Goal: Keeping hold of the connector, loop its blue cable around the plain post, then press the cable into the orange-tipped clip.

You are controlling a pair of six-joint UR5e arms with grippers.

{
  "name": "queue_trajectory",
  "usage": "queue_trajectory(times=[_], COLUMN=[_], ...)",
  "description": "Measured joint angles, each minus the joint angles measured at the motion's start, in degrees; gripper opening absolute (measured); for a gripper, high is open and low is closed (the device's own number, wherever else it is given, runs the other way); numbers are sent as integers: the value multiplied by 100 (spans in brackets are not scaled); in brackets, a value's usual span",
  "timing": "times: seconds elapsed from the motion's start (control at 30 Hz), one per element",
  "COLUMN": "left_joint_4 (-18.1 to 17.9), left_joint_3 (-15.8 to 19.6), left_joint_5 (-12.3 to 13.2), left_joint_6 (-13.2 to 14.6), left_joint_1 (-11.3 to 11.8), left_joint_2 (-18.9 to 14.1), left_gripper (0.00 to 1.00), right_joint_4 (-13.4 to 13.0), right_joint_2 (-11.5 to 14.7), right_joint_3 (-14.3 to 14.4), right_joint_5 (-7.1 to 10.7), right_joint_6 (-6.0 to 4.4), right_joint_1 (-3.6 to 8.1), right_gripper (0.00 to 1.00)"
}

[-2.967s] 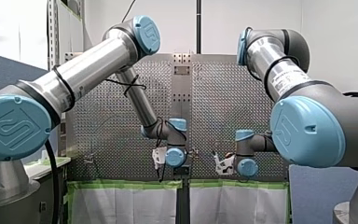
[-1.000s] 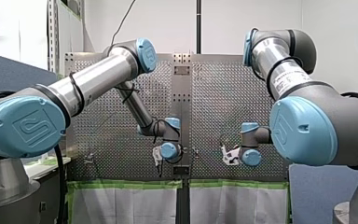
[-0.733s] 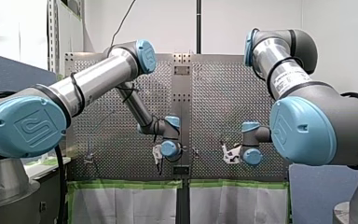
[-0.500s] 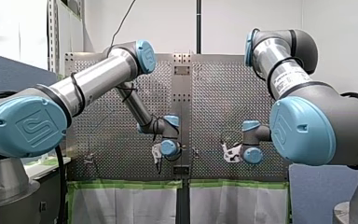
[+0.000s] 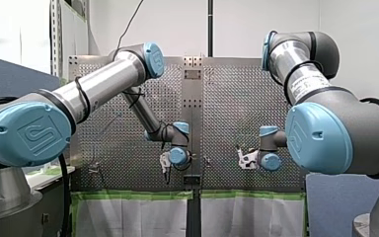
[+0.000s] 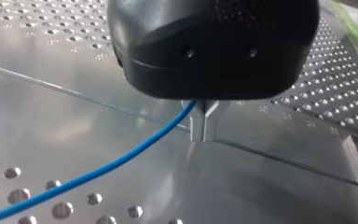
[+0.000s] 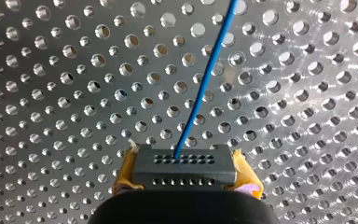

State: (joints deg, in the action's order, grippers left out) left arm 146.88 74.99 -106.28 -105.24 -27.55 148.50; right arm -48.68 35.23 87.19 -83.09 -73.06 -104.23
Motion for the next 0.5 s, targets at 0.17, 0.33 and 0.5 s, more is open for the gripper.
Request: queue_trajectory(times=[0.17, 0.33, 0.5], left_joint_4=[70, 317, 597], left_joint_3=[1, 0, 2], left_joint_5=[-48, -288, -564], left_joint_6=[132, 380, 656], left_joint_1=[-14, -36, -78], left_joint_2=[-1, -5, -13], left_gripper=[100, 100, 100], right_joint_4=[83, 96, 103], right_joint_2=[-1, 1, 0], right_joint_3=[2, 0, -1], right_joint_5=[3, 2, 3], right_joint_6=[21, 26, 28], right_joint_1=[1, 1, 3], right_gripper=[0, 0, 0])
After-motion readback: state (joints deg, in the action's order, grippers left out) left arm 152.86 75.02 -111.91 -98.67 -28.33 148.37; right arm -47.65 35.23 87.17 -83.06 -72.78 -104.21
